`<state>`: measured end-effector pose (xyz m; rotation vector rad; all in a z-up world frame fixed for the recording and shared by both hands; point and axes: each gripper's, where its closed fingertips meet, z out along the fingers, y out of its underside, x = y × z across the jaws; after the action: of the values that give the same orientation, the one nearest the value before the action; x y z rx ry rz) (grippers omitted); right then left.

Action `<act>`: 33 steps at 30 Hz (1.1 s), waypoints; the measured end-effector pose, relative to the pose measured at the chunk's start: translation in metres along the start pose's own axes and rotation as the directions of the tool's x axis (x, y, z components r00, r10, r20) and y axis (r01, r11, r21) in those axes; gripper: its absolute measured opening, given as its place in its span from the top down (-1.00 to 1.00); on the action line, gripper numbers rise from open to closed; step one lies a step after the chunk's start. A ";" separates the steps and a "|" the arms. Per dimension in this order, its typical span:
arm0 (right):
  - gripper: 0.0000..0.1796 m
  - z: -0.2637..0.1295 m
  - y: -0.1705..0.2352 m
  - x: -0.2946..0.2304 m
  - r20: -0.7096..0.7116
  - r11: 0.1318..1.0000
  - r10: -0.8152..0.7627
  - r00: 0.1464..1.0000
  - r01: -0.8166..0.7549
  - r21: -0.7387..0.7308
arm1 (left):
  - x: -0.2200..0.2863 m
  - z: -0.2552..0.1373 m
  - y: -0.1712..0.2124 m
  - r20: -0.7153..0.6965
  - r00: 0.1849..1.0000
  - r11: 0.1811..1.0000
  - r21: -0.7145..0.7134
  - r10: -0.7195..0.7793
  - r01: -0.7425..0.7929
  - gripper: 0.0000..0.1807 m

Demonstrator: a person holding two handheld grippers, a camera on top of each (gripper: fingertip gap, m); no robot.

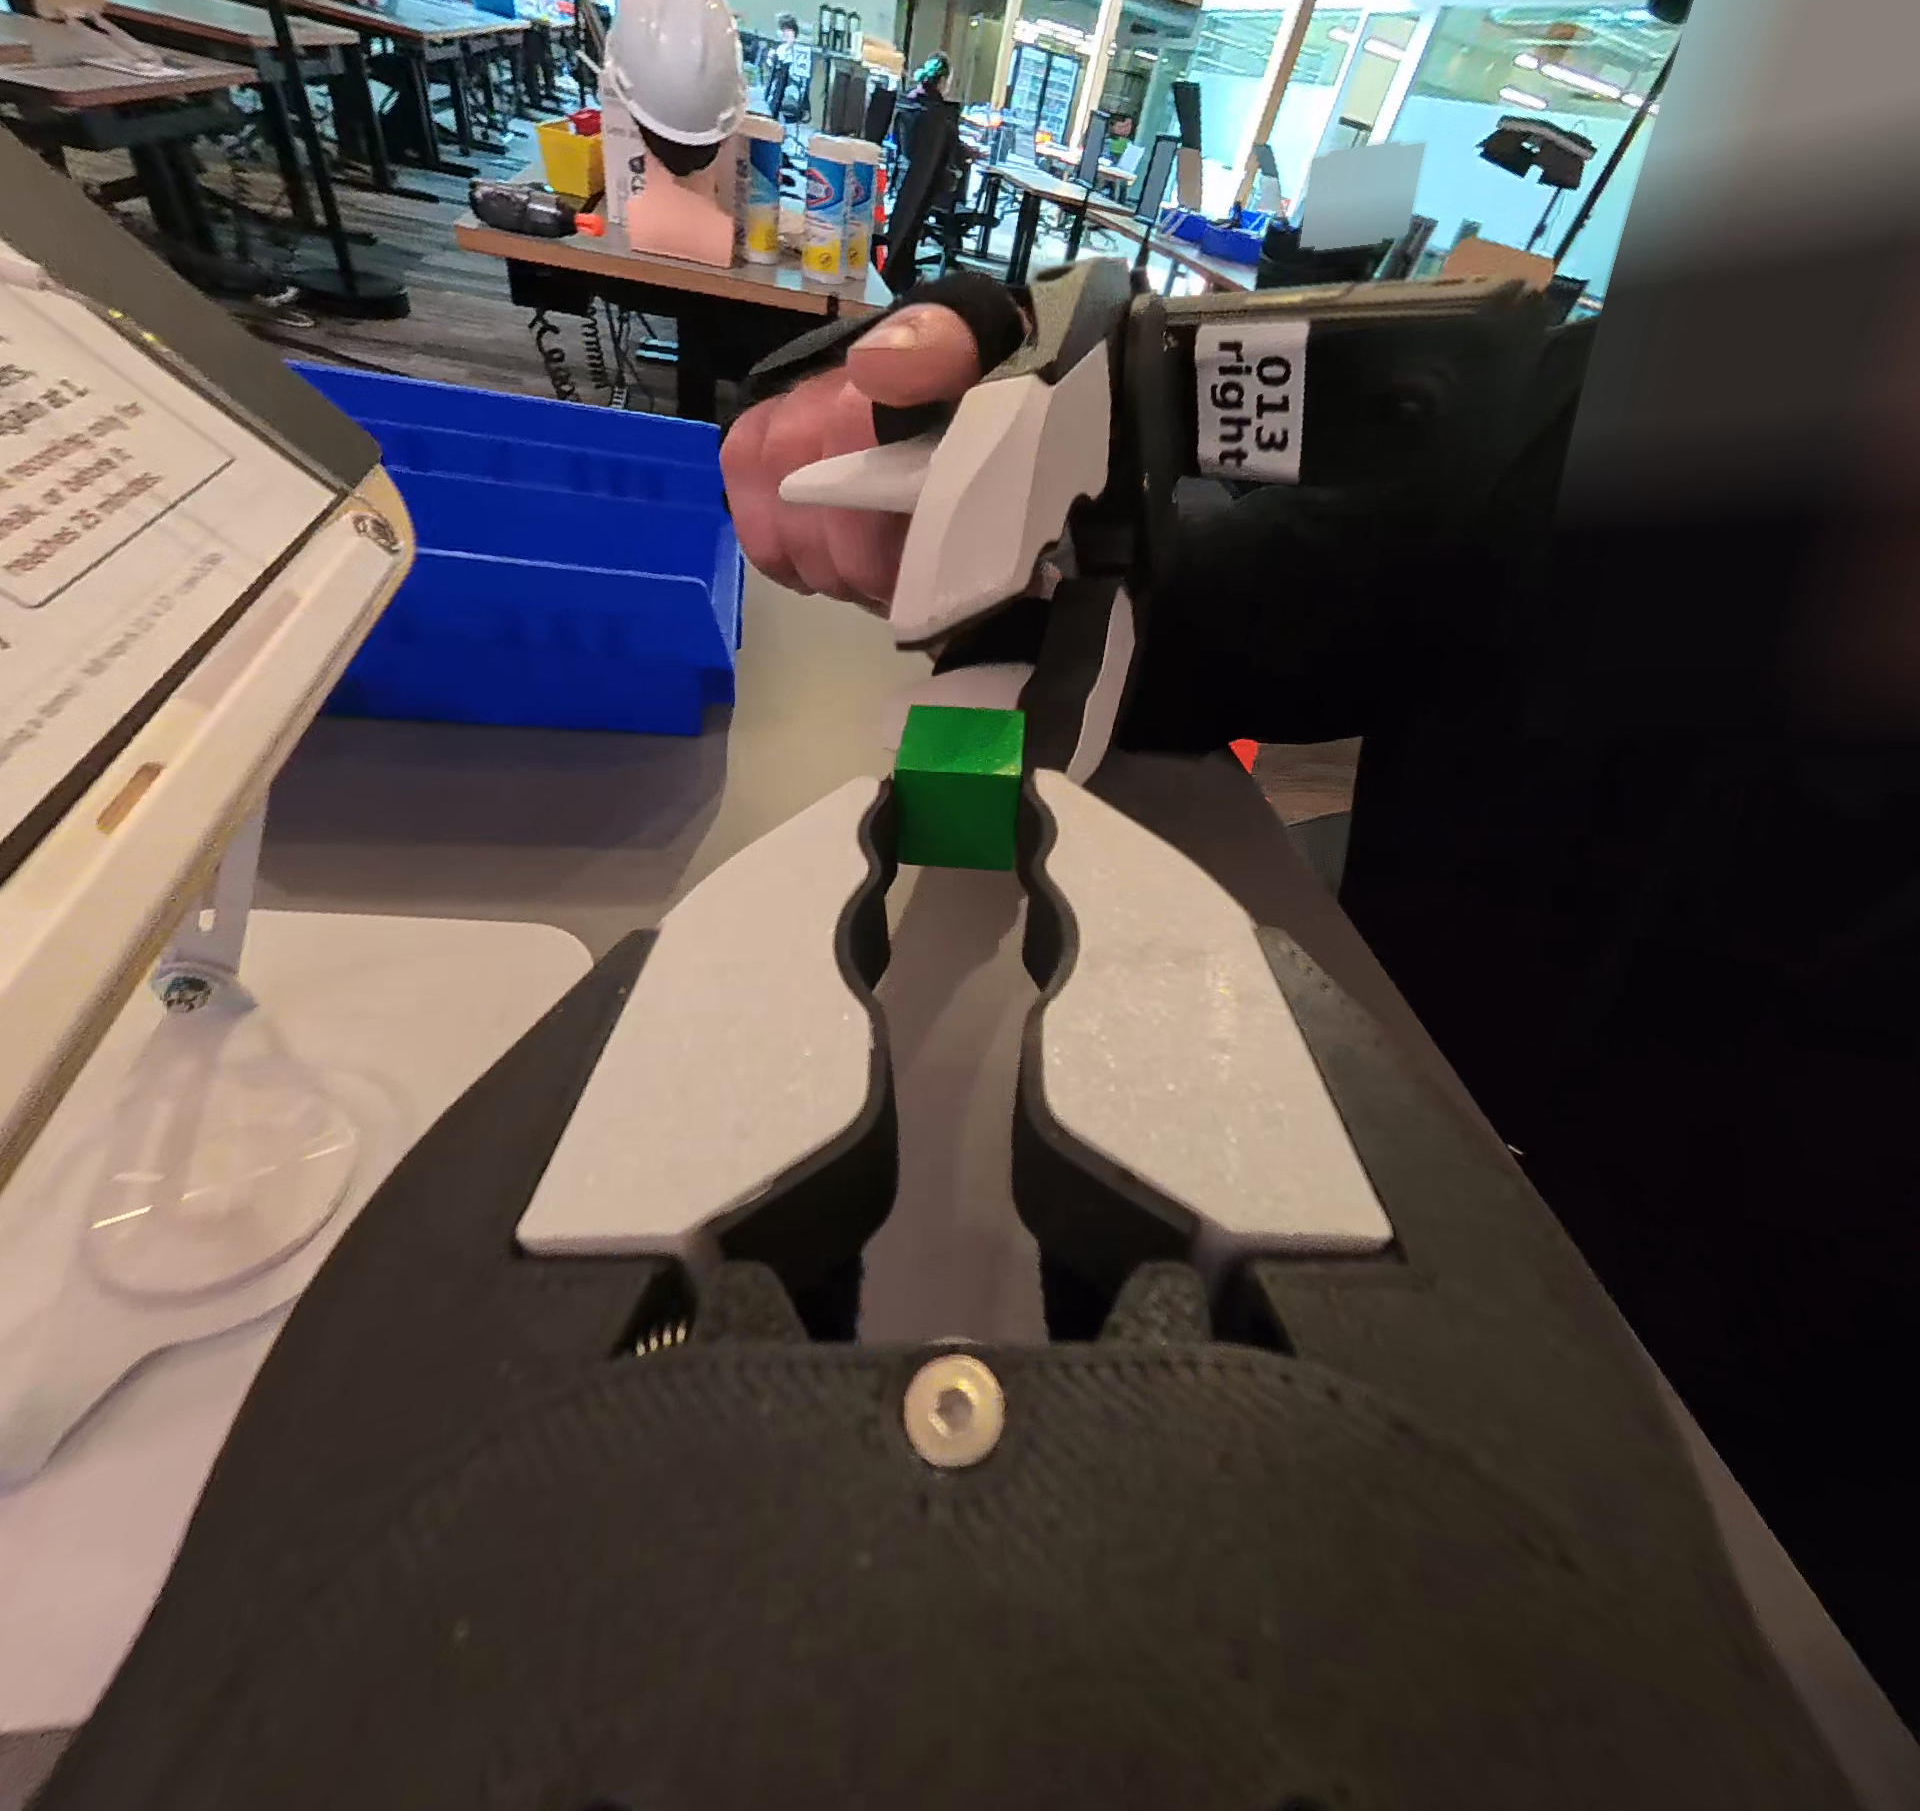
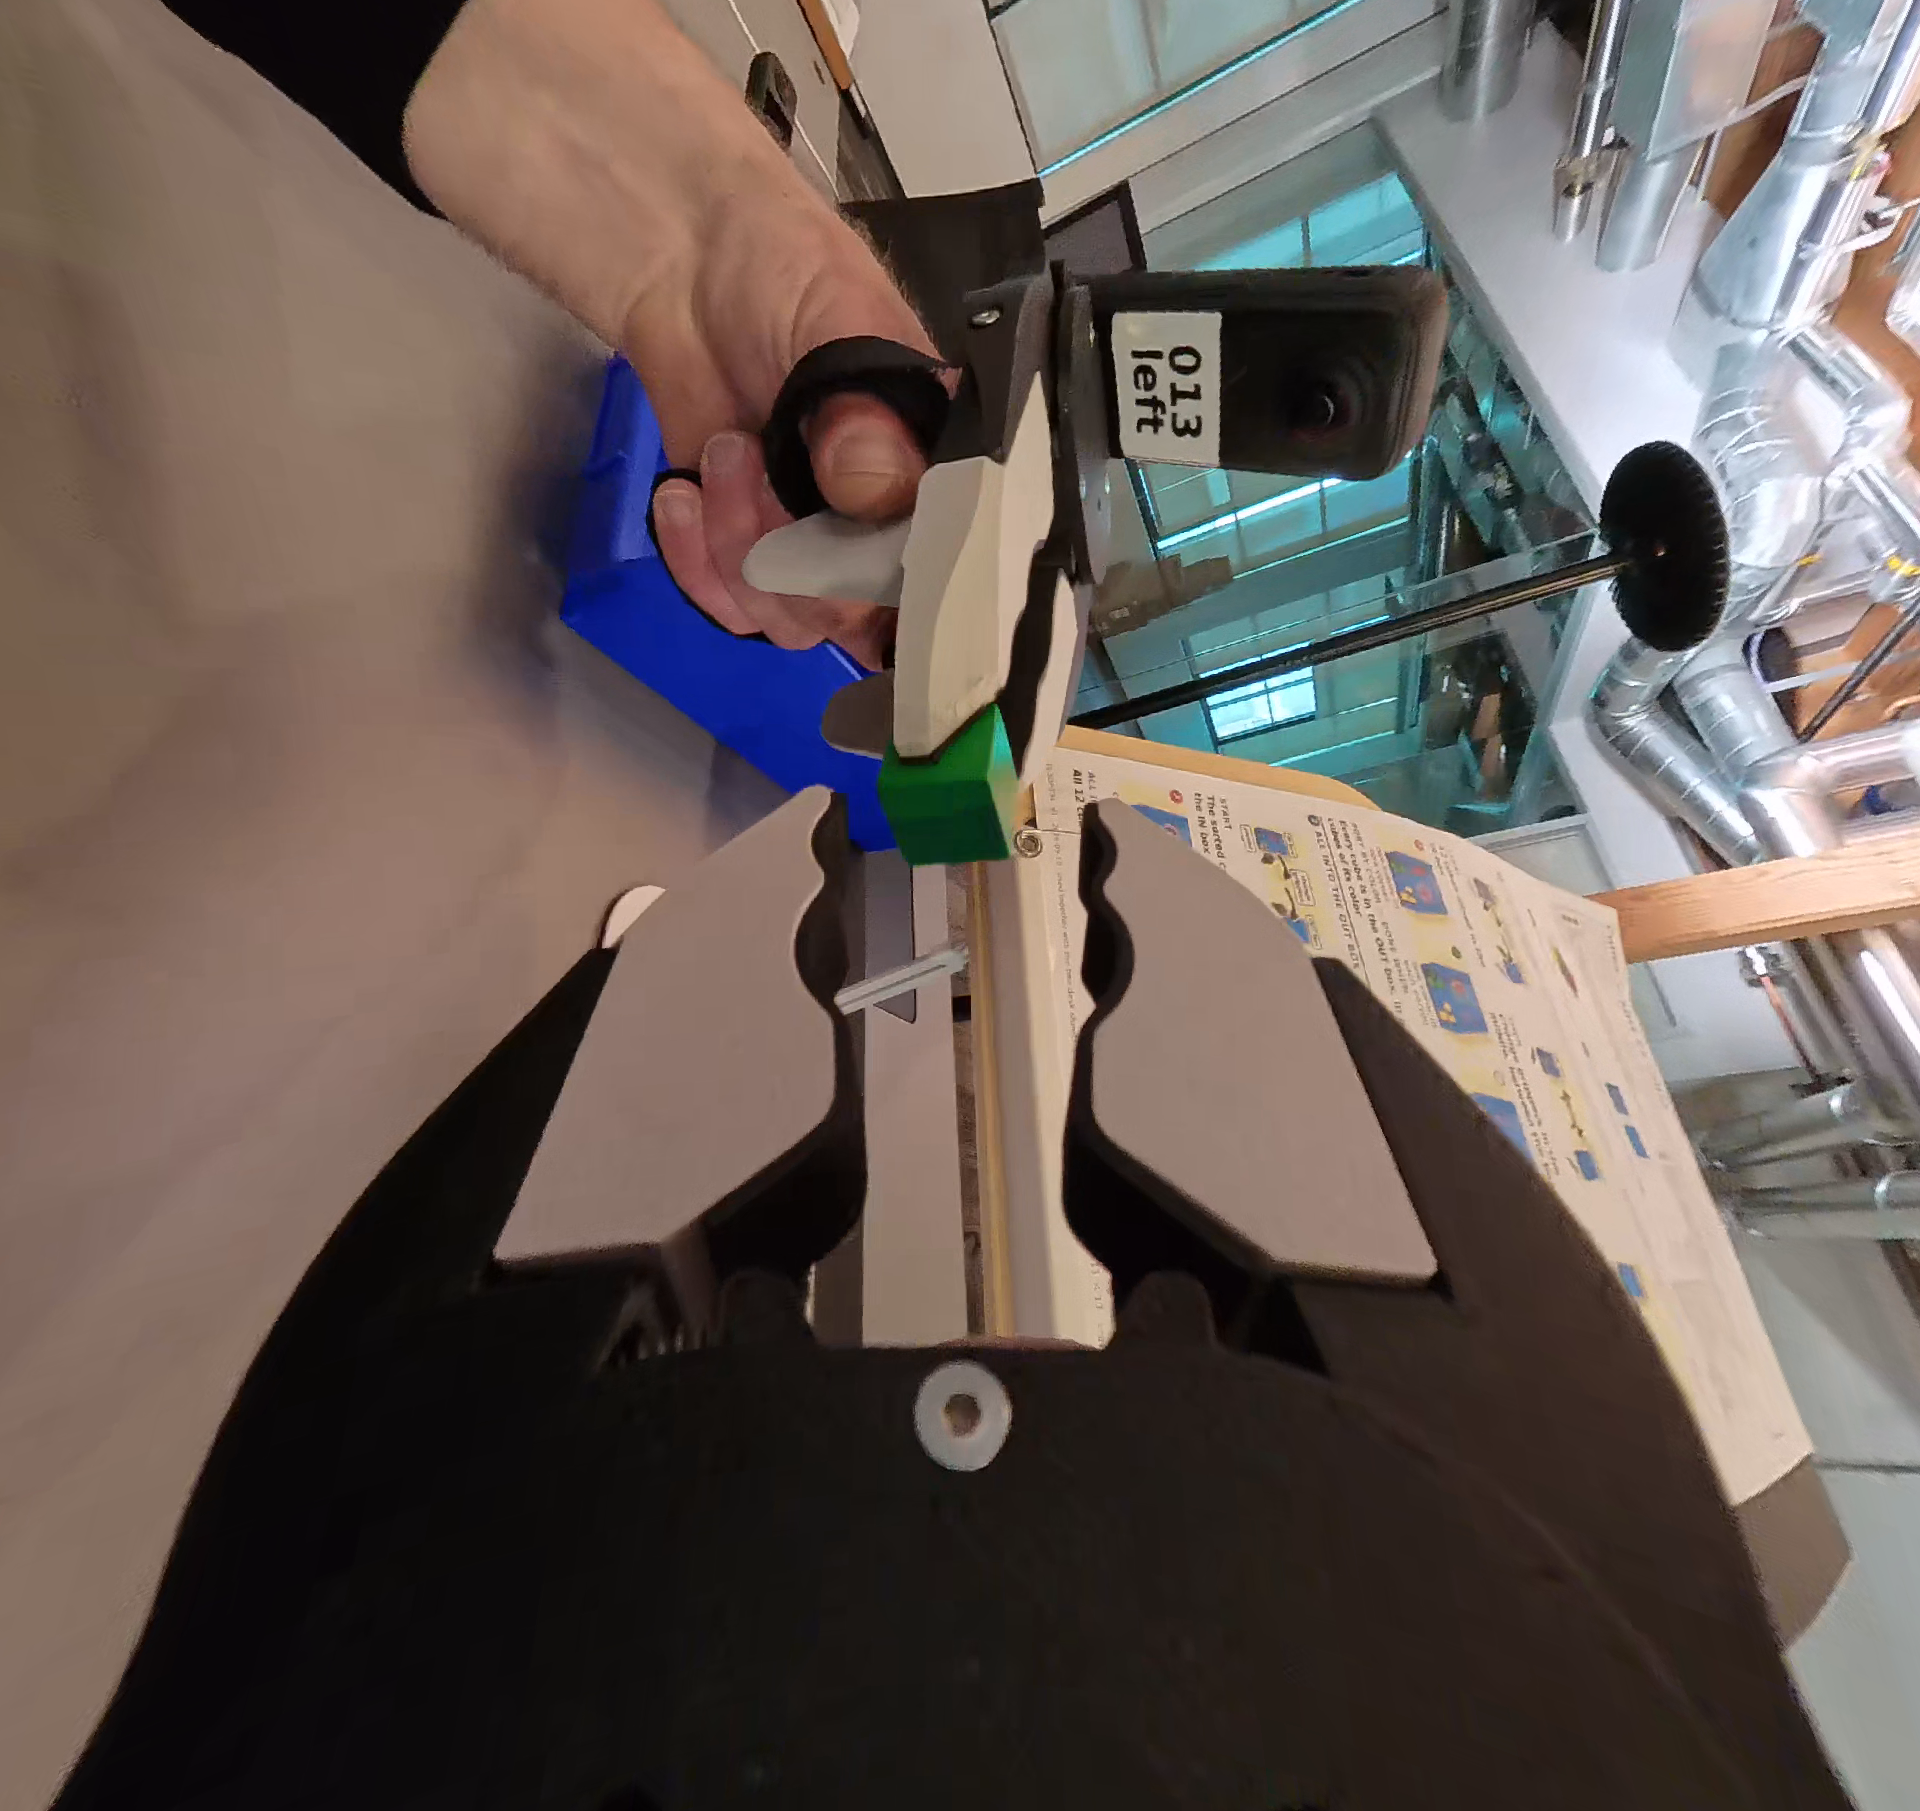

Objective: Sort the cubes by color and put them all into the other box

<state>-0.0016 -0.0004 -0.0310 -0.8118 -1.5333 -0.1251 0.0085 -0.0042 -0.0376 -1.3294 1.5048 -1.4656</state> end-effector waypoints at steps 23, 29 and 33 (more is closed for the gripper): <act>0.76 0.002 0.001 -0.010 0.003 0.998 -0.055 0.998 0.055 -0.021 | 0.002 0.004 0.000 -0.116 0.990 0.991 0.089 -0.084 0.095 0.72; 0.76 -0.006 0.008 0.003 -0.011 0.999 -0.030 0.999 0.030 -0.043 | -0.007 -0.013 -0.010 0.004 0.999 0.995 0.089 -0.037 0.036 0.56; 0.76 -0.015 0.030 0.019 -0.001 0.994 0.014 1.000 -0.014 -0.109 | -0.005 -0.023 -0.020 0.067 0.998 0.996 0.089 0.017 -0.023 0.54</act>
<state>0.0293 0.0220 -0.0226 -0.9083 -1.5306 -0.2001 -0.0070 0.0108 -0.0152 -1.2937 1.3899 -1.4455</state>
